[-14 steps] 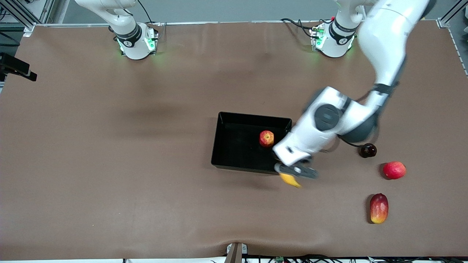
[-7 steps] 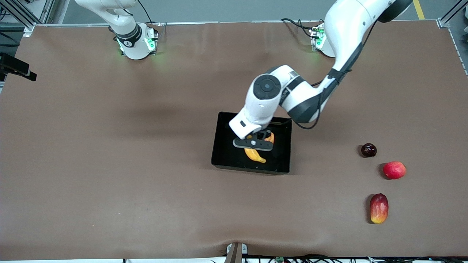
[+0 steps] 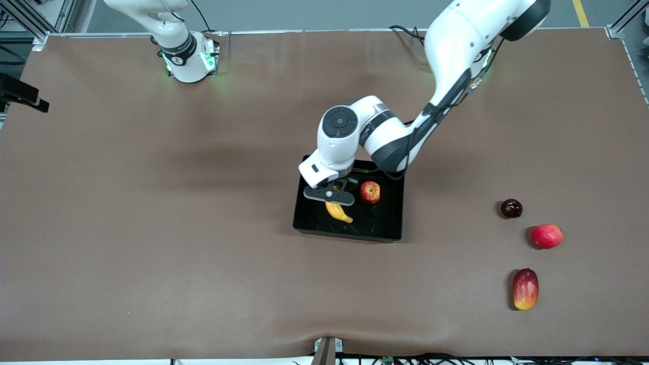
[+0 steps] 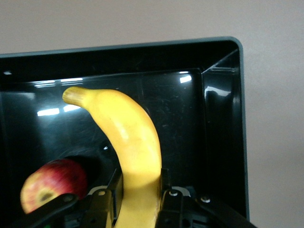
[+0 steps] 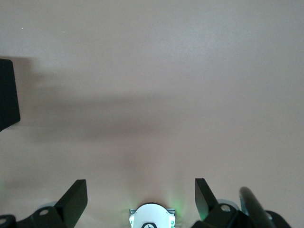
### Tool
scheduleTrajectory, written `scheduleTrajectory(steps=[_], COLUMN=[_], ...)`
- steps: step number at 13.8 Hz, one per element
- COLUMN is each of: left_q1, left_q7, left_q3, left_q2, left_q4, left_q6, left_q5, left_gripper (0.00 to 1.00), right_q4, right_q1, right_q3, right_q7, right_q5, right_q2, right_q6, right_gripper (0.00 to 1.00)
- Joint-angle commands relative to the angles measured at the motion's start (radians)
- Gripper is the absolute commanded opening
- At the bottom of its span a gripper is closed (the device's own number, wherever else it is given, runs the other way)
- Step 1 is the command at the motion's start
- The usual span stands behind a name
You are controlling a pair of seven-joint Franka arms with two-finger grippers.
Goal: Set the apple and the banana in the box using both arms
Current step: 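Lower the banana into the box and open the left gripper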
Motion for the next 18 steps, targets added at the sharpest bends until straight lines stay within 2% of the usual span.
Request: scheduleTrajectory(steps=[1,5,9,10,11,12,13,17,18], left_q1=[-0.049,-0.058,-0.15,-0.156,-0.156,-0.156,-0.153,-0.133,-0.106], left_q7=[-0.014,0.012,0.015,0.013,0.007,0.002,0.002,0.009,0.01], left_q3=[0.05,0.064,0.179,0.189,0.19,0.191,0.191,0.206,0.203], left_q2=[0.053,0.102,0.125,0.131,0.133,0.133,0.125,0.02,-0.012], left_q4=[0.039,0.039,0.037,0.037,0.037,0.037,0.037,0.039,0.039], left_q6=[0.072,0.139,0.149,0.155,0.166,0.17,0.17,0.149,0.103], left_q5=[0.029,0.035,0.035,0.035,0.035,0.035,0.035,0.028,0.019], left_gripper=[0.0,0.0,0.02,0.13,0.29,0.61,1.0,1.0,1.0], right_q4=[-0.029,-0.029,-0.029,-0.029,-0.029,-0.03,-0.03,-0.03,-0.03], right_q1=[0.017,0.019,0.026,0.026,0.026,0.025,0.025,0.026,0.026], right_q3=[-0.019,-0.02,-0.031,-0.031,-0.031,-0.031,-0.031,-0.031,-0.031], right_q7=[-0.009,-0.009,-0.009,-0.009,-0.009,-0.009,-0.009,-0.009,-0.009], right_q5=[0.0,0.001,0.001,0.001,0.001,0.003,0.001,0.001,0.003], right_q2=[-0.029,-0.029,-0.029,-0.029,-0.029,-0.029,-0.029,-0.029,-0.029], right_q6=[0.0,0.0,-0.006,-0.006,-0.006,-0.007,-0.006,-0.007,-0.007], right_gripper=[1.0,1.0,1.0,1.0,1.0,1.0,1.0,1.0,1.0])
